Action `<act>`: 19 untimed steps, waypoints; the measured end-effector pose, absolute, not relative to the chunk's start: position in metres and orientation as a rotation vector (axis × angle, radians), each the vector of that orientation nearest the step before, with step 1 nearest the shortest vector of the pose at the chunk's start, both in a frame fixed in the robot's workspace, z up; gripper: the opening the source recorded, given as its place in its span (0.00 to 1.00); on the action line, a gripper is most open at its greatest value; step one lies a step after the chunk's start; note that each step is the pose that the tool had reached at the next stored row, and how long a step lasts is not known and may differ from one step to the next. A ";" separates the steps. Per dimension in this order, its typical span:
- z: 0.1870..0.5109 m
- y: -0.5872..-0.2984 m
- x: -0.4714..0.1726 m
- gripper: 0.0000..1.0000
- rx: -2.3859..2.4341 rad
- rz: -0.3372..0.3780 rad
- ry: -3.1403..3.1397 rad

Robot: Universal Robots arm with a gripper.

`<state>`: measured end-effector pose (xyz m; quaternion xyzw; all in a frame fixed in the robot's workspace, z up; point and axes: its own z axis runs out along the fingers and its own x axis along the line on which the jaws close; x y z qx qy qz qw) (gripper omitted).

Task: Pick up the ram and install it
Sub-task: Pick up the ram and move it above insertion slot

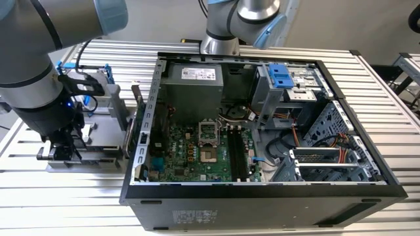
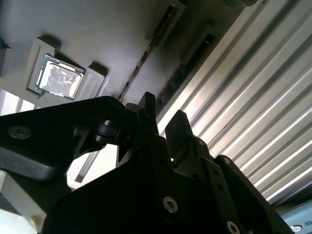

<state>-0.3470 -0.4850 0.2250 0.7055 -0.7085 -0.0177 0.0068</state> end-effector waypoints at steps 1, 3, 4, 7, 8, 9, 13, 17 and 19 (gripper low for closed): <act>0.223 -0.485 -0.347 1.00 2.206 -0.054 -2.216; 0.220 -0.485 -0.347 1.00 2.204 -0.051 -2.215; 0.218 -0.485 -0.347 1.00 2.203 -0.050 -2.214; 0.213 -0.485 -0.347 1.00 2.200 -0.045 -2.214; 0.212 -0.485 -0.347 1.00 2.198 -0.044 -2.215; 0.210 -0.485 -0.347 1.00 2.195 -0.043 -2.216; 0.204 -0.485 -0.347 1.00 2.185 -0.039 -2.224; 0.200 -0.485 -0.347 1.00 2.163 -0.036 -2.242; 0.198 -0.485 -0.347 1.00 2.158 -0.035 -2.246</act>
